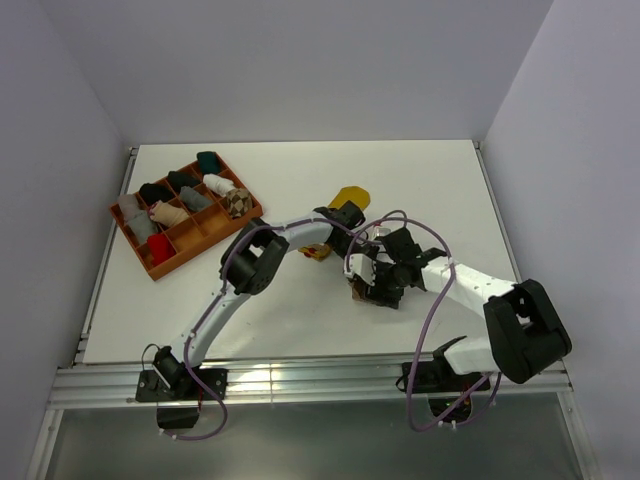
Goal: Roll the socks
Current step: Roll the sock at the center of the board.
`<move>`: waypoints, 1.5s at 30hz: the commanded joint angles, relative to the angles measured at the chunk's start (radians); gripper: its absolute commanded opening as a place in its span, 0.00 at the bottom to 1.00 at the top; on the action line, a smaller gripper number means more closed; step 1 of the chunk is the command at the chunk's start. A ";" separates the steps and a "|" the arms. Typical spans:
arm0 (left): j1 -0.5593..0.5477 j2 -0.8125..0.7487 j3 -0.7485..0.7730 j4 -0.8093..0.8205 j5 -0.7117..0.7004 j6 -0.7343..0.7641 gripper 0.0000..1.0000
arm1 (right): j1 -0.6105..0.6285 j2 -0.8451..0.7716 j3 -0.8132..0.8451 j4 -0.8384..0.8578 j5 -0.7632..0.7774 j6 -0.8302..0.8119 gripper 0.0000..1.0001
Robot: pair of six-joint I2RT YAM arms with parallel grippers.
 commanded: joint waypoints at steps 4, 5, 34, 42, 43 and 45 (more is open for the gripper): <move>0.000 0.085 -0.109 0.104 -0.372 0.037 0.09 | 0.020 0.072 0.072 0.049 -0.019 0.073 0.45; 0.002 0.074 -0.124 0.119 -0.375 0.028 0.10 | 0.020 0.074 0.075 0.045 -0.019 0.073 0.42; 0.104 -0.177 -0.331 0.402 -0.465 -0.083 0.34 | 0.020 0.095 0.073 0.014 0.070 0.065 0.19; 0.106 -0.207 -0.322 0.369 -0.488 -0.032 0.37 | 0.020 0.103 0.076 0.006 0.073 0.058 0.18; 0.104 -0.208 -0.321 0.369 -0.491 -0.031 0.37 | 0.020 0.103 0.076 0.009 0.073 0.056 0.18; 0.106 -0.207 -0.315 0.356 -0.494 -0.019 0.39 | 0.020 0.104 0.076 0.003 0.075 0.053 0.18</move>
